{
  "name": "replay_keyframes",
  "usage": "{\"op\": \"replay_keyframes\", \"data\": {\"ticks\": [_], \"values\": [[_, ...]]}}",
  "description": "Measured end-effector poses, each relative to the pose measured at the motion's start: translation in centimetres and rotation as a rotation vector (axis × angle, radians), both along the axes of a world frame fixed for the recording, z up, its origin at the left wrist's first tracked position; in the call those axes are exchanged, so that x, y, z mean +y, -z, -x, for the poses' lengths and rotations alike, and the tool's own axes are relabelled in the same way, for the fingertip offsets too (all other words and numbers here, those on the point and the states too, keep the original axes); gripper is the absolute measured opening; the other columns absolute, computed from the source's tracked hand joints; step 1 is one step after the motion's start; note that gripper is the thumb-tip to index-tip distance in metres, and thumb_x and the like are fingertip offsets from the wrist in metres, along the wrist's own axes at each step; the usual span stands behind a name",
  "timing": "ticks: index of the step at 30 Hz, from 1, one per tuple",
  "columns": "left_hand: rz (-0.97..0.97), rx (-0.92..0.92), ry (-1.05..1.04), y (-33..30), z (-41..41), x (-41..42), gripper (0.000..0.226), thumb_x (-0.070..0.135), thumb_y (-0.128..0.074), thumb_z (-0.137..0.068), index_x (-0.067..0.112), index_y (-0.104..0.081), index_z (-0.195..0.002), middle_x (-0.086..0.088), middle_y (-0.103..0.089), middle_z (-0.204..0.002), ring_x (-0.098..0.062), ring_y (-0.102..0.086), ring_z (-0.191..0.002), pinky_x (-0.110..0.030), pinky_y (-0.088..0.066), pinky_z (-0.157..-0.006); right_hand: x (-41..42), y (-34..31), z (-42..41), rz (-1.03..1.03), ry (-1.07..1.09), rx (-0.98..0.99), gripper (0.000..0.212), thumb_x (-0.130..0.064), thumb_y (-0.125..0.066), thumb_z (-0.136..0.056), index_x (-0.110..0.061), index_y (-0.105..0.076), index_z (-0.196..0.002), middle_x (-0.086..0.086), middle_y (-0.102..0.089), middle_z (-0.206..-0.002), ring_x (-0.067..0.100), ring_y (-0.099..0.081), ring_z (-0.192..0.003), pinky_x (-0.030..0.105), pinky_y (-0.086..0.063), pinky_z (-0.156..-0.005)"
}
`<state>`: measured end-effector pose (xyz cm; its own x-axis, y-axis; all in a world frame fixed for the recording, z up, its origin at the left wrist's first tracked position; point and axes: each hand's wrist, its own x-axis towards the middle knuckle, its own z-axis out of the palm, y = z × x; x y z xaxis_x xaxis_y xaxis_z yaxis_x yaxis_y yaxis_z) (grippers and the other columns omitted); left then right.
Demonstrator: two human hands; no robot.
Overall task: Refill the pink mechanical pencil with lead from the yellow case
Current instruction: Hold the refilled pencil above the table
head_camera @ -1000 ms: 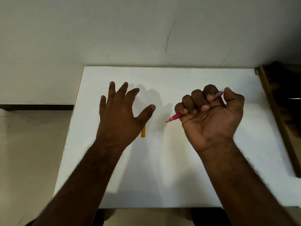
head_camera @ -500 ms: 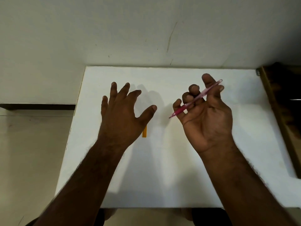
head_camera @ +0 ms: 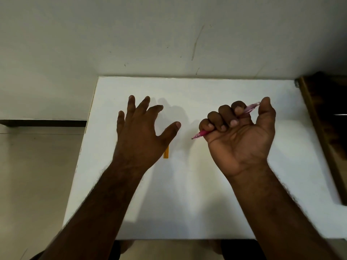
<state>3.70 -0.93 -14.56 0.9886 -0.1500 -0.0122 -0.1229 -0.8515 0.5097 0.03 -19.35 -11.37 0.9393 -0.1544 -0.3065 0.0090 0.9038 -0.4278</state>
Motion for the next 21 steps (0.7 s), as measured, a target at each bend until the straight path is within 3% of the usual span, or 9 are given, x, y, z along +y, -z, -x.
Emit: {"op": "replay_keyframes", "data": {"ticks": [21], "values": [[-0.003, 0.006, 0.000, -0.17, -0.01, -0.09, 0.069, 0.073, -0.048, -0.085, 0.029, -0.052, -0.137, -0.001, -0.031, -0.162, -0.022, -0.002, -0.155, -0.057, -0.009, -0.121, -0.13, -0.08, 0.16, 0.017, 0.012, -0.003, 0.046, -0.050, -0.035, -0.094, -0.015, -0.039, -0.063, -0.002, -0.029, -0.054, 0.018, -0.022, -0.056, 0.030, -0.032, -0.057]]}}
